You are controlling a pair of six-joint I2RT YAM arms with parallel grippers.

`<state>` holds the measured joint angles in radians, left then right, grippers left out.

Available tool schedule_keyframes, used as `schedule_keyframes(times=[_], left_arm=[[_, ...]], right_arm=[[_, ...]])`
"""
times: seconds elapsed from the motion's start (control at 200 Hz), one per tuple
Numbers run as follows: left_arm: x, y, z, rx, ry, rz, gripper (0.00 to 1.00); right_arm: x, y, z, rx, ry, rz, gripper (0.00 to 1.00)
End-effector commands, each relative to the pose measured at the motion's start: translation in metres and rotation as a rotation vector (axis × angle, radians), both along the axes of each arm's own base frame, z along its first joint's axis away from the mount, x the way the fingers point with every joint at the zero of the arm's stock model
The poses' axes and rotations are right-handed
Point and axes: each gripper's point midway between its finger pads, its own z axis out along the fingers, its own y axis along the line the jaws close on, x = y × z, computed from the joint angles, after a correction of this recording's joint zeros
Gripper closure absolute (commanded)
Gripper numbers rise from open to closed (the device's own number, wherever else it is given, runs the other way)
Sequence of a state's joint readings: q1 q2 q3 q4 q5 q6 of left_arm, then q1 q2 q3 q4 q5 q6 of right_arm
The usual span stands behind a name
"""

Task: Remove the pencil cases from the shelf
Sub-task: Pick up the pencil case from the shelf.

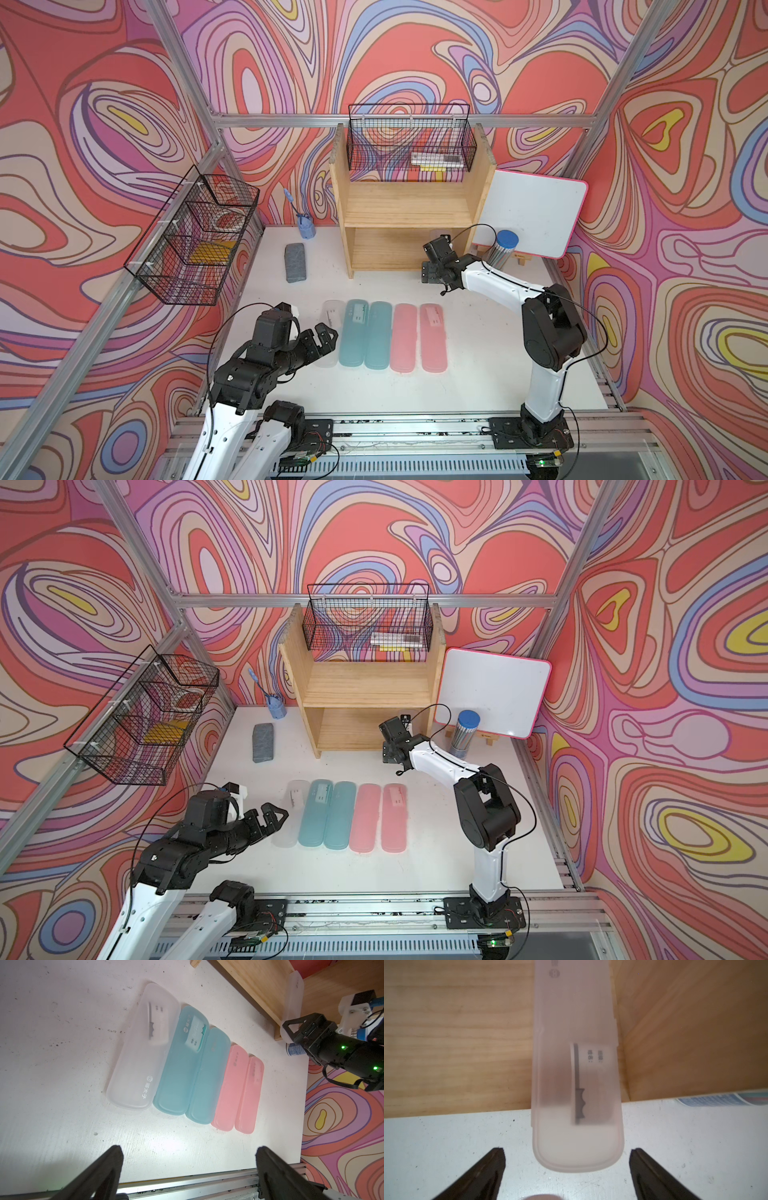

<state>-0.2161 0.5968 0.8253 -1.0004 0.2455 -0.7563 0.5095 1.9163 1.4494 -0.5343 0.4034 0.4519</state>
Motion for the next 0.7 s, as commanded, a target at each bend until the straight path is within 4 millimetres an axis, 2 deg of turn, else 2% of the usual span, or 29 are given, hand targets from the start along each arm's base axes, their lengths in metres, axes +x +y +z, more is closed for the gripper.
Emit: schedule_keyframes(times=[0.0,0.325,0.696], left_arm=[[0.0,0.004,0.007,0.011,-0.012,0.02,0.01],[0.0,0.004,0.006,0.012,-0.007,0.015,0.01],[0.0,0.005,0.006,0.018,-0.004,0.02,0.01]], right_arm=[[0.013,-0.005,0.001,-0.022,-0.03,-0.015,0.04],[0.023,-0.012,-0.008,-0.028,-0.026,-0.034,0.04],[0.035,-0.005,-0.014,0.004,-0.019,-0.015,0.05]])
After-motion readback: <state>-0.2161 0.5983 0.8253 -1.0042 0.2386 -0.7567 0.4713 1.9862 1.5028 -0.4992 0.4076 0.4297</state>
